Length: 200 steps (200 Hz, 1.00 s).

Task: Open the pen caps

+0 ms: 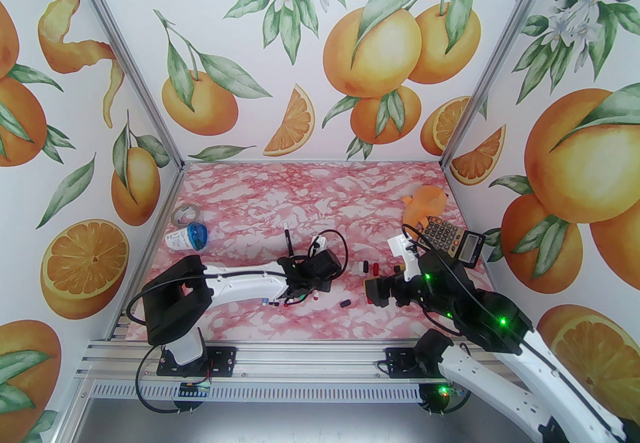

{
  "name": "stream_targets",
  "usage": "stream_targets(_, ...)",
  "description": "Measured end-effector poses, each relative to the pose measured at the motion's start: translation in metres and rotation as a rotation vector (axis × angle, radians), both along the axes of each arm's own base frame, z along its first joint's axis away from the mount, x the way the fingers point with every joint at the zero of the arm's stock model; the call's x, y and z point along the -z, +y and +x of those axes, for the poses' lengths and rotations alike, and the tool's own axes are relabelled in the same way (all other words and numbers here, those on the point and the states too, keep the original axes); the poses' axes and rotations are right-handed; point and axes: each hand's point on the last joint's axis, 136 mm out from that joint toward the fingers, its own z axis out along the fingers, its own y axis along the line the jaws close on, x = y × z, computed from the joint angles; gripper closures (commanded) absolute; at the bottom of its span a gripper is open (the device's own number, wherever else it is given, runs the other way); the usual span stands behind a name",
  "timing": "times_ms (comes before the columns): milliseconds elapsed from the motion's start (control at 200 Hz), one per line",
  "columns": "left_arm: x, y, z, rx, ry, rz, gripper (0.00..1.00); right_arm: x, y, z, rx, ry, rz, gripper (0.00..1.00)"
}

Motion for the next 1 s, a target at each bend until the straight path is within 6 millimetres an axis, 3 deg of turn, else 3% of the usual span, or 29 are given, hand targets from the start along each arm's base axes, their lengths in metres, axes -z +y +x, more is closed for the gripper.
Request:
stream_targets(505, 0.022, 0.011, 0.002, -0.014, 0.002, 0.083, 0.84, 0.001, -0.001, 0.0, 0.004, 0.002, -0.002, 0.0)
stream_targets(846, 0.025, 0.017, 0.001, -0.019, 0.004, 0.113, 0.72, 0.001, -0.002, 0.0, 0.01, -0.004, -0.003, 0.0)
stream_targets(1001, 0.025, 0.019, 0.002, -0.023, -0.002, 0.123, 0.72, 0.001, -0.002, 0.0, 0.009, -0.008, -0.006, 0.0)
